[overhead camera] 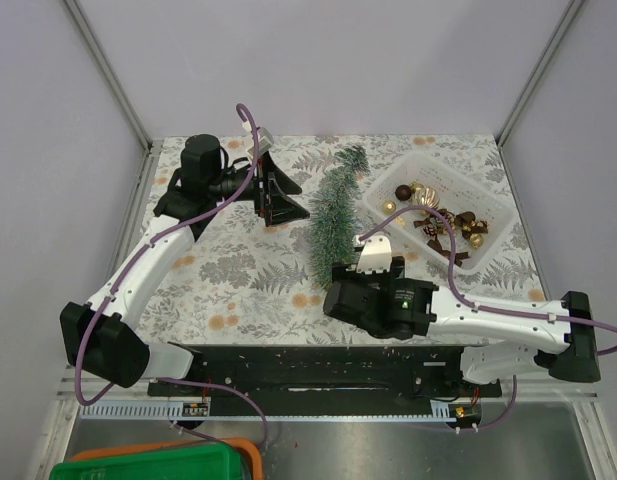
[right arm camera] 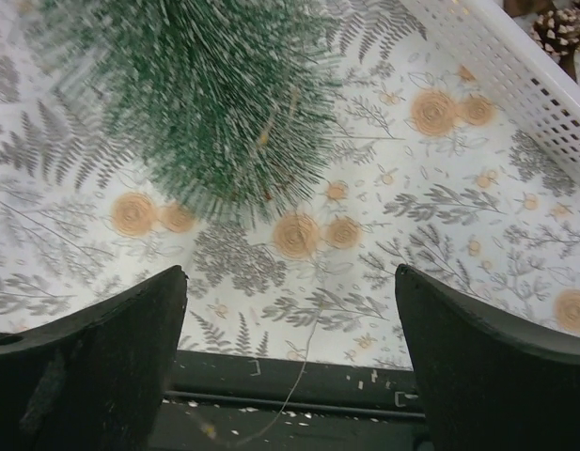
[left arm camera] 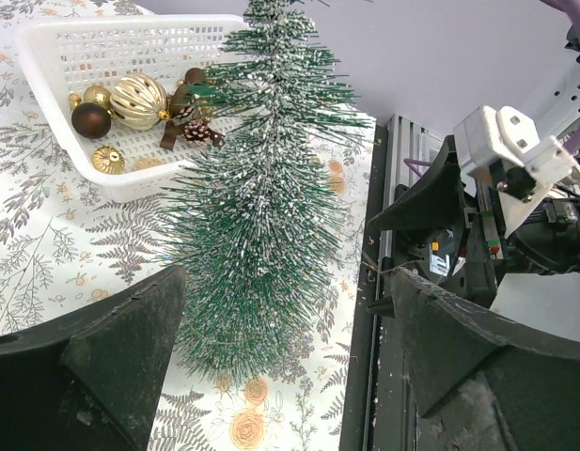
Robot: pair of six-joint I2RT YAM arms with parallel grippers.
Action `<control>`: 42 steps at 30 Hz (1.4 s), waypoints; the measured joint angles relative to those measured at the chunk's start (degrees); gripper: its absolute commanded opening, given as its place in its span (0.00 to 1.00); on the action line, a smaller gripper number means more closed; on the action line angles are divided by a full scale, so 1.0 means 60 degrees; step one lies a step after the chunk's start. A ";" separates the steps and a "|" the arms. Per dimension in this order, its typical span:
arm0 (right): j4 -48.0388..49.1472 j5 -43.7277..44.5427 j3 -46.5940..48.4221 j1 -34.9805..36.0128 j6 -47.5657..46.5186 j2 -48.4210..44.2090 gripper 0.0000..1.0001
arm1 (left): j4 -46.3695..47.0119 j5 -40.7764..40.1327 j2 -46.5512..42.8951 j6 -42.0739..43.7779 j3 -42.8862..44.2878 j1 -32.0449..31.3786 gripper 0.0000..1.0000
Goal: Decorate the small christmas tree
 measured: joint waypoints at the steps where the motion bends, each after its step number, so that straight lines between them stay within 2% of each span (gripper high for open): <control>1: -0.0215 -0.0004 0.0018 0.0022 0.0029 0.0098 0.99 | -0.0004 -0.0007 0.0000 0.0011 0.0000 0.0000 0.94; 5: -0.0499 -0.0022 0.0015 0.0098 -0.0124 0.0066 1.00 | -0.0004 -0.0015 0.0025 0.0055 0.0022 0.0000 0.94; 10: 0.0444 0.0011 -0.0044 0.0120 -0.1271 -0.0980 0.99 | -0.0382 -0.0022 0.0022 0.0444 0.0120 0.0000 0.95; 12: 0.1020 0.0076 -0.0029 0.0127 -0.1978 -0.1672 0.99 | -0.1162 -0.0113 -0.0007 0.1122 0.0361 0.0000 0.99; 16: 0.1832 0.0423 0.0452 0.0135 -0.3319 -0.2630 0.99 | -0.3002 -0.0572 -0.0521 0.3020 0.0630 0.0000 0.99; 19: 0.2524 0.0707 0.1086 0.0055 -0.4309 -0.2754 0.99 | -0.4539 -0.0878 -0.1781 0.4892 0.0568 -0.0015 0.99; 22: 0.3053 0.0488 0.1654 -0.0608 -0.4969 -0.2481 0.99 | -0.5038 -0.0973 -0.2936 0.5952 0.0284 -0.0302 0.99; 25: 0.3468 -0.0291 0.2029 -0.1876 -0.5202 -0.2033 0.99 | -0.5362 -0.1461 -0.4258 0.7122 -0.0386 -0.1708 0.99; 27: 0.3741 -0.0739 0.2164 -0.2390 -0.5373 -0.1592 0.99 | -0.5421 -0.1989 -0.4845 0.7715 -0.0867 -0.3213 0.99; 33: 0.4309 -0.1483 0.2401 -0.2605 -0.5949 -0.0463 0.99 | -0.4987 -0.3850 -0.4273 0.8910 -0.1716 -0.6178 0.99; 37: 0.4546 -0.1657 0.2408 -0.2925 -0.6135 -0.0393 0.99 | -0.4069 -0.5064 -0.3534 1.0138 -0.2455 -0.7235 0.99; 42: 0.4768 -0.1796 0.2408 -0.3293 -0.6186 -0.0517 0.99 | -0.2663 -0.6400 -0.2488 1.1140 -0.2608 -0.7734 0.99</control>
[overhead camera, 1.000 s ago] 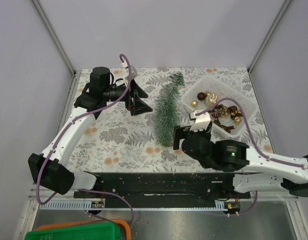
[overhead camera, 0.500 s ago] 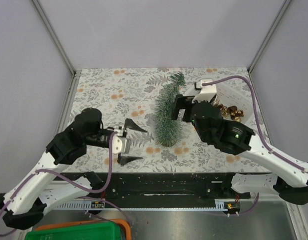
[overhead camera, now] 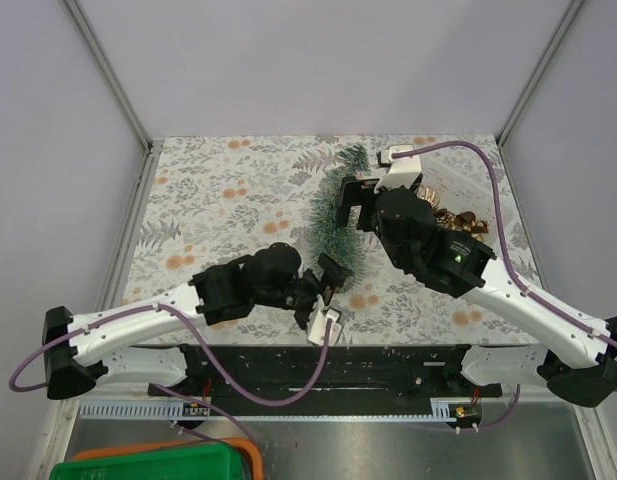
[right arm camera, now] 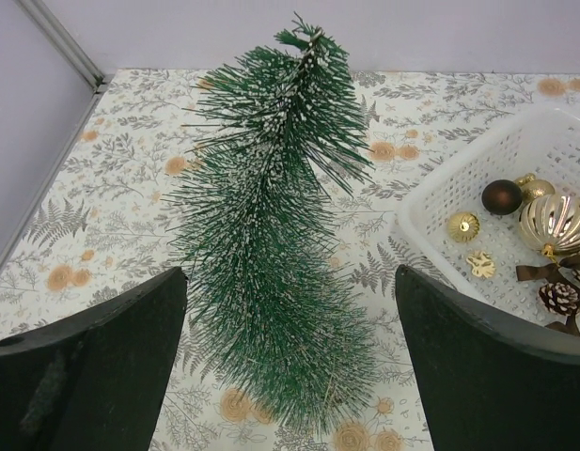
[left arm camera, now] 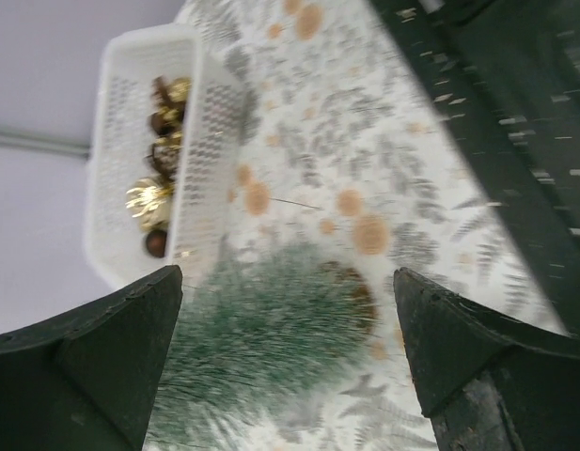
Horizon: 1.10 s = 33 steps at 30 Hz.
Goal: Decorate the small christmas tree
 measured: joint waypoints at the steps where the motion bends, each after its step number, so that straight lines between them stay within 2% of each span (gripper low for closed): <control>1: 0.0051 -0.0015 -0.0007 -0.0011 0.0000 -0.0033 1.00 | 0.0459 -0.0306 0.0233 0.0124 0.0000 -0.0018 0.99; 6: 0.0299 -0.0200 -0.0131 -0.0098 0.0004 -0.0120 0.99 | 0.1843 -0.0878 0.0623 0.0896 -0.0233 -0.0073 0.99; 10: 0.0328 -0.0484 -0.0244 -0.0317 0.0036 -0.0091 0.99 | 0.2259 -0.0922 0.0903 0.1330 -0.0248 -0.0229 0.91; 19: 0.0586 -0.1089 -0.0433 -0.0616 0.0335 0.0342 0.99 | 0.1417 -0.0929 0.2116 0.1989 0.0335 -0.0295 0.58; 20: 0.0667 -0.1144 -0.0503 -0.0616 0.0361 0.0386 0.99 | 0.1355 -0.0969 0.2182 0.1993 0.0390 -0.0295 0.53; 22: 0.0831 -0.1268 -0.0637 -0.0619 0.0412 0.0470 0.99 | 0.1249 -0.1042 0.2189 0.2004 0.0423 -0.0295 0.31; 24: 0.0994 -0.1344 -0.0776 -0.0619 0.0481 0.0539 1.00 | 0.1180 -0.1115 0.2164 0.1996 0.0444 -0.0295 0.19; 29: 0.1453 -0.1475 -0.0987 -0.0619 0.0565 0.0739 0.99 | 0.0951 -0.1406 0.1672 0.1931 0.0357 -0.0299 0.06; 33: 0.1858 -0.1461 -0.1177 -0.0619 0.0583 0.0936 0.99 | 0.0954 -0.1705 0.0980 0.1821 0.0095 -0.0299 0.03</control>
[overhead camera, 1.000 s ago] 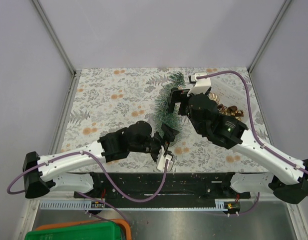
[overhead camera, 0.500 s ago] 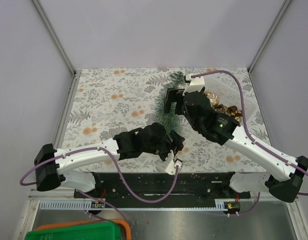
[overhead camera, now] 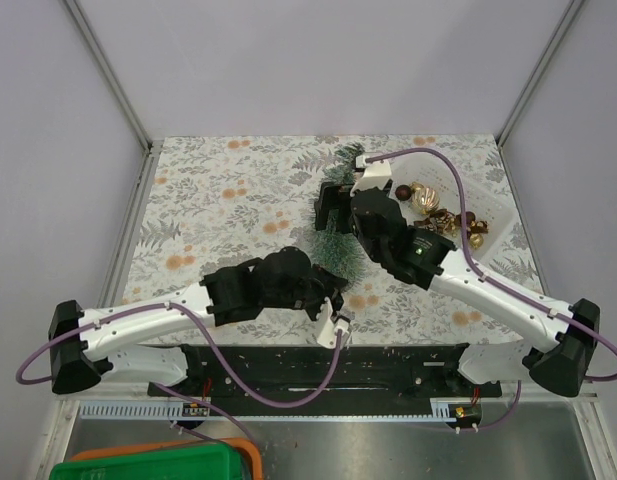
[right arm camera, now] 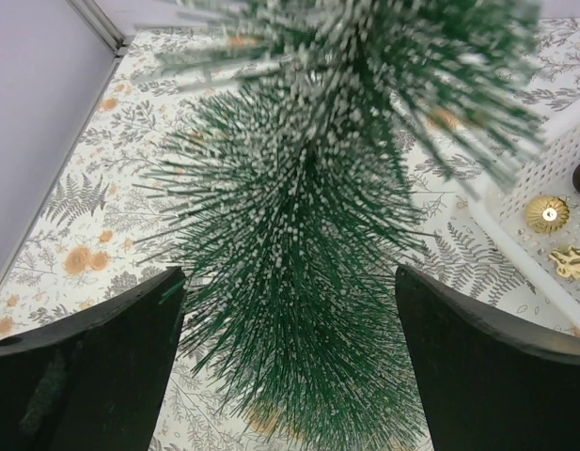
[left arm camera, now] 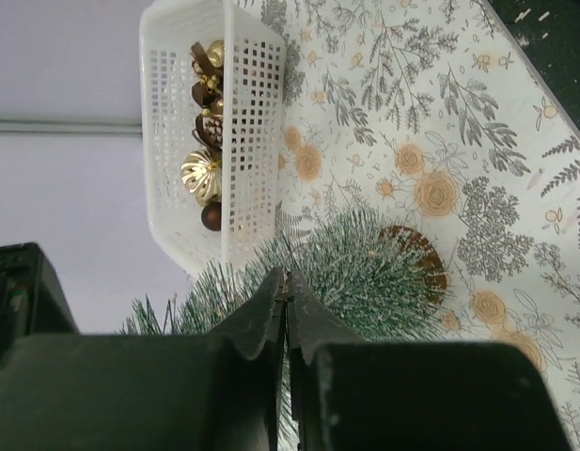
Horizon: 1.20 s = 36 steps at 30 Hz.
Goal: Decorate the small christmas tree
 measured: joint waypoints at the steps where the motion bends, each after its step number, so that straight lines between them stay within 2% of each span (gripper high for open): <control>1: 0.0127 0.0011 -0.0091 0.0000 -0.0004 0.0040 0.99 | -0.0004 -0.0080 -0.0146 -0.0029 -0.0098 0.0007 0.02; 3: 0.0350 0.0029 -0.0335 0.0000 -0.0004 0.0084 0.98 | -0.0018 -0.0200 -0.0346 -0.0084 -0.0273 0.0055 0.01; 10: 0.0958 0.0200 -0.1162 0.0000 -0.0033 -0.0022 0.82 | -0.0262 -0.0430 -0.0732 -0.0401 -0.0947 0.0561 0.00; 14: 0.1228 0.0288 -0.1701 -0.0004 -0.0069 -0.0404 0.73 | -0.0503 -0.0484 -0.1166 -0.0550 -0.1450 0.1016 0.01; 23: 0.2033 0.0193 -0.2714 -0.0004 -0.0488 -0.1341 0.60 | -0.0382 -0.0521 -0.1486 -0.0637 -0.1974 0.1905 0.01; 36: 0.3220 -0.0918 -0.4401 -0.0120 -0.0867 -0.3067 0.56 | 0.0335 -0.0288 -0.0758 -0.1504 -0.1985 0.3701 0.02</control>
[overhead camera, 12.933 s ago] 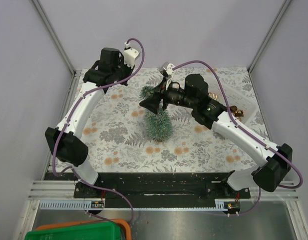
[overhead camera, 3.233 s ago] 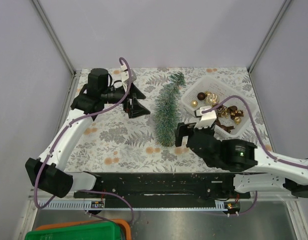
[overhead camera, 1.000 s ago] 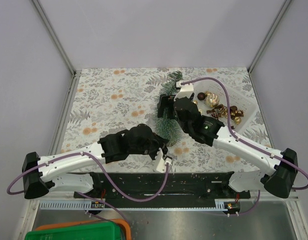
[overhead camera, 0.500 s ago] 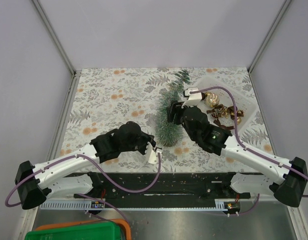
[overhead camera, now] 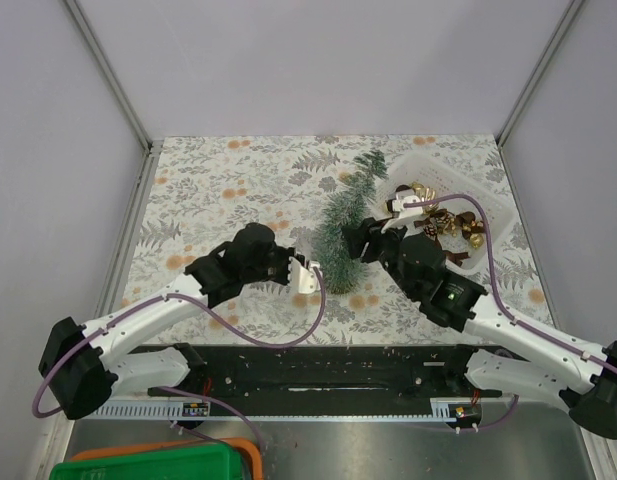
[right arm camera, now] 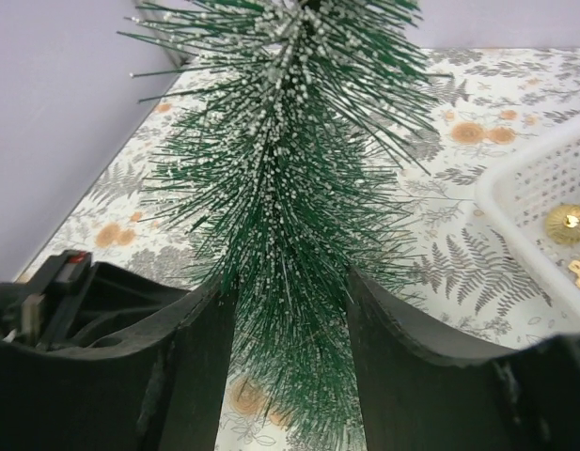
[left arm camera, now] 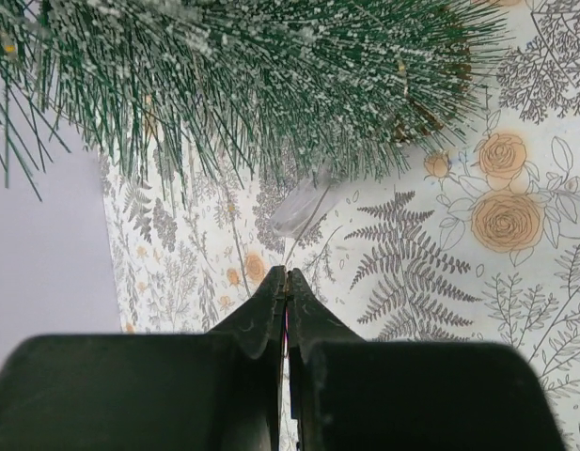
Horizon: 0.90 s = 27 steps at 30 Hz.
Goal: Decorate the small christmas tree
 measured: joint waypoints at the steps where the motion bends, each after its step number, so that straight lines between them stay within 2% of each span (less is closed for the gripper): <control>1: 0.0102 -0.0164 -0.0113 -0.0011 -0.0004 -0.0109 0.56 | 0.0055 0.0044 0.0073 -0.0073 0.0000 0.0033 0.02; 8: 0.0419 -0.1348 -0.0605 -0.0073 -0.0036 -0.0645 0.56 | 0.0630 0.0244 0.0754 -0.0714 0.0350 0.0149 0.02; 14: 0.0707 -0.2346 -0.0721 -0.0342 -0.0018 -0.0736 0.55 | 0.1836 0.0240 0.0889 -0.1424 0.0605 0.0240 0.04; 20: 0.1038 -0.3340 -0.0718 -0.0630 0.0098 -0.0481 0.55 | 0.2594 0.0259 0.0889 -0.1894 0.0605 0.0248 0.15; 23: 0.1111 -0.3694 -0.0718 -0.0656 0.0160 -0.0419 0.54 | 0.2743 0.0346 0.0889 -0.2084 0.0605 0.0251 0.26; 25: 0.1147 -0.3876 -0.0718 -0.0663 0.0200 -0.0415 0.54 | 0.2874 0.0448 0.0896 -0.2244 0.0605 0.0251 0.41; 27: 0.1188 -0.3971 -0.0721 -0.0674 0.0251 -0.0415 0.54 | 0.3075 0.0554 0.0962 -0.2412 0.0605 0.0255 0.67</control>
